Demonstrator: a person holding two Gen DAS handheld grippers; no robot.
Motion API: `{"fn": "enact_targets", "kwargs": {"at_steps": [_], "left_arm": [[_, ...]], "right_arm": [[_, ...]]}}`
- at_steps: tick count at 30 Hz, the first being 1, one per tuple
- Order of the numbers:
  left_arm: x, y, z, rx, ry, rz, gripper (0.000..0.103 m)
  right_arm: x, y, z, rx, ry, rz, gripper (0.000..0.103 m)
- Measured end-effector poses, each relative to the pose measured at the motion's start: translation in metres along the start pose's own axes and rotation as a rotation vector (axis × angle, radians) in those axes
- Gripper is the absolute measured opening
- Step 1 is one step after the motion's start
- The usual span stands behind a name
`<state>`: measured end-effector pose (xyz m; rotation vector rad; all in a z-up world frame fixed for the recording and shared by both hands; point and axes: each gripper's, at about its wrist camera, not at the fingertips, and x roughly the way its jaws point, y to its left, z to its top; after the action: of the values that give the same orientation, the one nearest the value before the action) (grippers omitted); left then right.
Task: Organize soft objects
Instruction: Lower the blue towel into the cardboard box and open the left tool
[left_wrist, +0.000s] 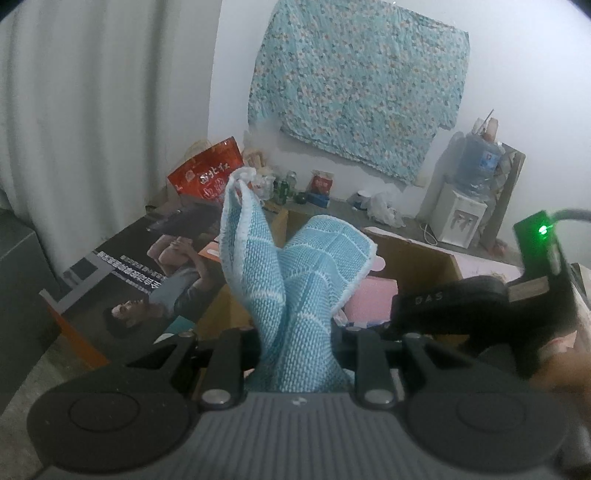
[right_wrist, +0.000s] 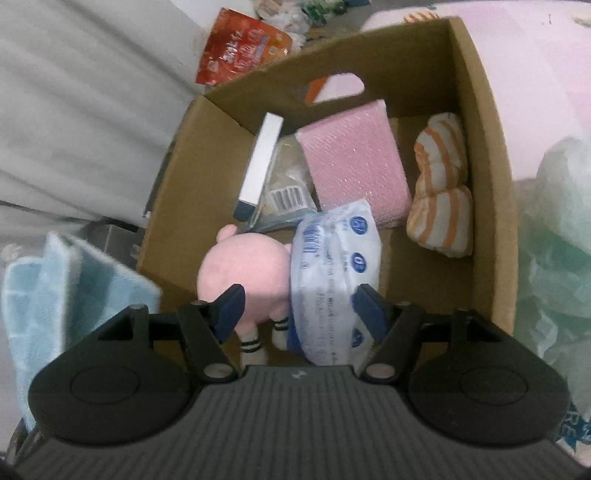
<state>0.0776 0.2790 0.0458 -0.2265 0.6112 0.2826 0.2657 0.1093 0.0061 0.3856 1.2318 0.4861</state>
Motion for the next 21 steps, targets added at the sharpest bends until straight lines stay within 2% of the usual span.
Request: {"fn": "enact_targets", "kwargs": {"at_steps": [7, 11, 14, 17, 21], "left_arm": [[0.011, -0.019, -0.005, 0.047, 0.03, -0.056, 0.024], [0.024, -0.035, -0.004, 0.035, 0.079, -0.147, 0.024], [0.041, -0.045, -0.002, -0.022, 0.136, -0.245, 0.024], [0.065, -0.052, -0.001, -0.122, 0.197, -0.336, 0.024], [0.106, -0.06, -0.007, -0.235, 0.291, -0.371, 0.024]], "right_arm": [[-0.078, -0.01, -0.006, -0.053, -0.109, 0.164, 0.066], [-0.129, -0.038, -0.018, -0.051, -0.175, 0.258, 0.066], [-0.162, -0.068, -0.033, -0.028, -0.225, 0.291, 0.066], [-0.186, -0.1, -0.048, 0.025, -0.259, 0.323, 0.067], [-0.206, -0.143, -0.068, 0.101, -0.302, 0.339, 0.068]]}}
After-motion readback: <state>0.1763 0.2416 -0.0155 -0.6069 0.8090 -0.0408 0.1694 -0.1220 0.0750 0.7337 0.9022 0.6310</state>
